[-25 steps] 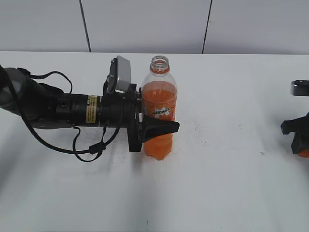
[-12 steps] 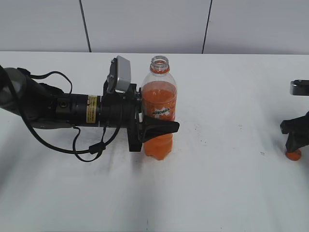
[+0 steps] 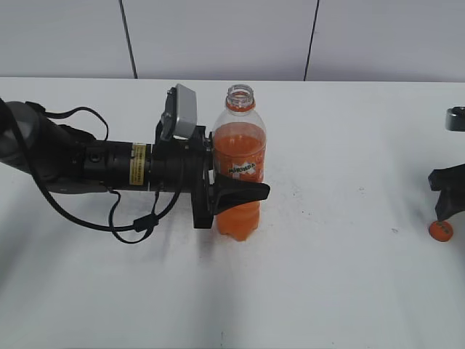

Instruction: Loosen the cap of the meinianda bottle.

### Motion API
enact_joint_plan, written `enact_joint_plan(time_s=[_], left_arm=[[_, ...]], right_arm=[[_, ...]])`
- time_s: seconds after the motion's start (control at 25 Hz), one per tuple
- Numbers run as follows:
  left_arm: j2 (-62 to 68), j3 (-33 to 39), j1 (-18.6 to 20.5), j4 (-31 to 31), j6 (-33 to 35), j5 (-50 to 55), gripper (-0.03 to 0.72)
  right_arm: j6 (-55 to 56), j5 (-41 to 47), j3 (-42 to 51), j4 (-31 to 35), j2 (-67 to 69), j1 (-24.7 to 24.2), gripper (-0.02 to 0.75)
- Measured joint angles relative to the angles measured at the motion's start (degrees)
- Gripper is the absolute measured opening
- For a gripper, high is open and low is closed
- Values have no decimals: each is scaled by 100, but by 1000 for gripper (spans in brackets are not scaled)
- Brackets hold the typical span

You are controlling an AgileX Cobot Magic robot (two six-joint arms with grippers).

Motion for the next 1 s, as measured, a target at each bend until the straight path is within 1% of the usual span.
enact_joint_plan(time_s=[0.08,0.12,0.24,0.36,0.68,1.0], left_arm=[[-12,0,0,0,0,0,432],[-25,0,0,8,-5,6,454],[-67,0,0,25,-101,-78,584],[-125,27,0,81,-137,-90,624],[-783,114,10,80,-167,-95,620],[-1793,118,15,4,-213,-75,593]], right_arm=[[0,21,0,24,-89,0,473],[0,32,0,46,-133,0,473],[0,34,0,121,-265,0,473],[0,36,0,145,-404,0,474],[0,67,0,152,-839,0,474],[7,412,-88,152,-1641,0,474]])
